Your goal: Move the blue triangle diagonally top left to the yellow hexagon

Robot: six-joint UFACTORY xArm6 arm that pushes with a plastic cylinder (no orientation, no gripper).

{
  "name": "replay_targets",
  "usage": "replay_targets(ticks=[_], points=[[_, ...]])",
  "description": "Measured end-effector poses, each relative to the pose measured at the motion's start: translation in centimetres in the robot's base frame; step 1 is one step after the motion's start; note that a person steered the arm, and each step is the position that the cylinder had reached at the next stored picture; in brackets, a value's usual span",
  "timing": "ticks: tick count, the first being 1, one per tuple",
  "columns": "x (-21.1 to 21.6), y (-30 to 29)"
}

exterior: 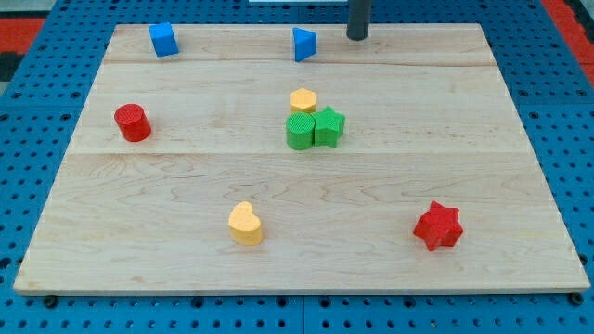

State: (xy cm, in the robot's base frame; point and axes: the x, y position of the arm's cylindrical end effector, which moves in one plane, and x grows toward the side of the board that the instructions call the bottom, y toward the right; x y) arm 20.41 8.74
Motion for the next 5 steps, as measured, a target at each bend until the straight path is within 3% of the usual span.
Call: replay_targets(ticks=[1, 2, 3, 4, 5], points=[[3.3, -8.2], [3.7, -13.1], [1.8, -14.8], [6.4, -20.1], [7.6, -19.2]])
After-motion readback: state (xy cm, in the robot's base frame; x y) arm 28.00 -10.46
